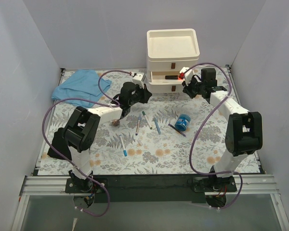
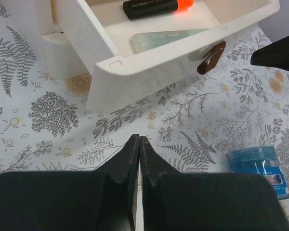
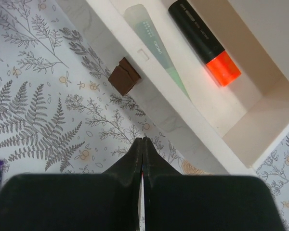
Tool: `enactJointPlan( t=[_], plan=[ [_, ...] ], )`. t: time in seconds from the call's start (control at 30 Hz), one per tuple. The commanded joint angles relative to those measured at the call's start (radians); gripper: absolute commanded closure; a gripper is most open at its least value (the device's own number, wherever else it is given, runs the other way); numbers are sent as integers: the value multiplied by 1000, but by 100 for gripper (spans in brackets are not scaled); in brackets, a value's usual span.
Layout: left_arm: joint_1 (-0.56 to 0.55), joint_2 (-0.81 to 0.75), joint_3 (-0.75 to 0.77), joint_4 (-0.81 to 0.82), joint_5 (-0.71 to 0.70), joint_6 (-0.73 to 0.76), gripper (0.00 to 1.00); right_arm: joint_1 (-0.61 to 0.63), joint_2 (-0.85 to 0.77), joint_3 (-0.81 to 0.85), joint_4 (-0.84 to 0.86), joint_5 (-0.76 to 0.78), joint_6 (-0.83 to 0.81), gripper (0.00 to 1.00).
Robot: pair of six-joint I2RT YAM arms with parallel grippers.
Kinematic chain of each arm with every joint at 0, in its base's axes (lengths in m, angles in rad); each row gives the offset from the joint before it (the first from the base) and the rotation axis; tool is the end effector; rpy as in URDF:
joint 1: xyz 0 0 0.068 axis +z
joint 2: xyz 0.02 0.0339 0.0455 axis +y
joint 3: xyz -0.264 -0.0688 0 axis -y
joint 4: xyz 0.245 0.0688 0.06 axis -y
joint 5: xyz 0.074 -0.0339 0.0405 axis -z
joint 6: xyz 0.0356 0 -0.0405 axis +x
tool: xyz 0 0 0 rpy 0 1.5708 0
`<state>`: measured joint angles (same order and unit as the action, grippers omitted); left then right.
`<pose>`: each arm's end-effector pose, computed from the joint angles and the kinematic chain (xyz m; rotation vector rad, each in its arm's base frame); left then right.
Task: Sort the stationery into containers
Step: Close the drawer in the storage box.
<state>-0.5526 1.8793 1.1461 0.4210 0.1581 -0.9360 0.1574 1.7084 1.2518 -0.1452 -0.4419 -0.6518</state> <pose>0.3599 -0.2285 0.2121 -0.2745 2.0349 -1.1305 0.3829 0.0762 0.2607 -1.0544 1.8318 0.1868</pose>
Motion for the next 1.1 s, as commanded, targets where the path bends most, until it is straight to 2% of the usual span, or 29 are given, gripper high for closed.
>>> enactJointPlan(
  t=[0.0, 1.07],
  plan=[
    [3, 24, 72, 64, -25, -23, 100, -13, 13, 12, 111, 25, 52, 99],
    [68, 385, 515, 53, -100, 82, 100, -30, 327, 347, 295, 94, 126, 99]
  ],
)
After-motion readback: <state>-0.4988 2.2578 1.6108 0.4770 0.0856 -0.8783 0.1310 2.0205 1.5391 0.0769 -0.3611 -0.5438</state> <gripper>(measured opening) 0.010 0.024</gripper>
